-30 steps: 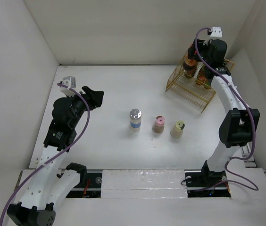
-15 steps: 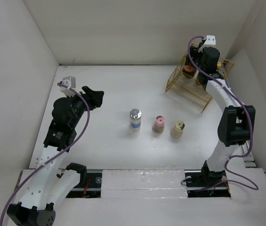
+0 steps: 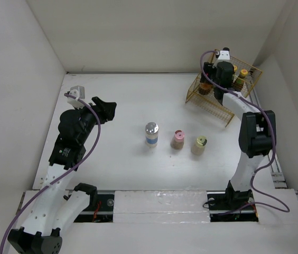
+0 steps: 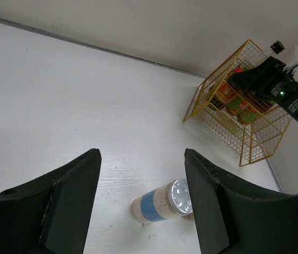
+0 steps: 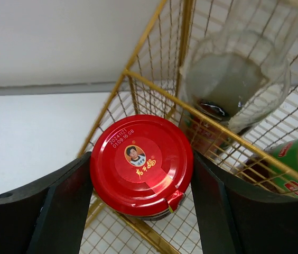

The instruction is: Organize the condiment bottles

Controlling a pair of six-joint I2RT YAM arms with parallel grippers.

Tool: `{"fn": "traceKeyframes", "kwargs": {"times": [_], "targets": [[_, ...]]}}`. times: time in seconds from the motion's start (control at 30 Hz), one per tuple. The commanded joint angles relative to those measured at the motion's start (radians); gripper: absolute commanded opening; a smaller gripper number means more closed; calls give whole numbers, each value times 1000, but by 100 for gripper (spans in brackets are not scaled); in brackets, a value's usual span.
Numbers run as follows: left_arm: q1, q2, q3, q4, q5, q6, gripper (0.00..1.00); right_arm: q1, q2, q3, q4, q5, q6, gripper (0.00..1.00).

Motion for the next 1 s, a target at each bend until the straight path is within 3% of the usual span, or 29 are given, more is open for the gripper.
{"fn": "traceKeyframes", "kwargs": {"times": [0.0,0.17,0.33,0.43,0.73,0.8,0.87,0.9,0.97], "targets": [[5,-11,2,45,6,-3,60,5,-11,18,163,18,14,46],[5,-11,2,45,6,-3,60,-4,21,18,130,-2,25,55],[5,-11,2,45,16,-3,60,-36,20,32,96,-51,69,79],[5,-11,2,45,16,-3,60,-36,-9,32,96,-51,79,87],[5,-11,2,45,16,-3,60,2,-195,-1,77,-60,39,94],[5,-11,2,54,16,-3,60,43,-250,-30,77,-87,10,90],[5,-11,2,54,16,-3,60,100,-282,-54,67,-156,1,77],[5,-11,2,54,16,-3,60,123,-298,-86,67,-193,-10,44],[5,-11,2,54,16,-3,60,175,-339,-131,67,-297,-10,21]]}}
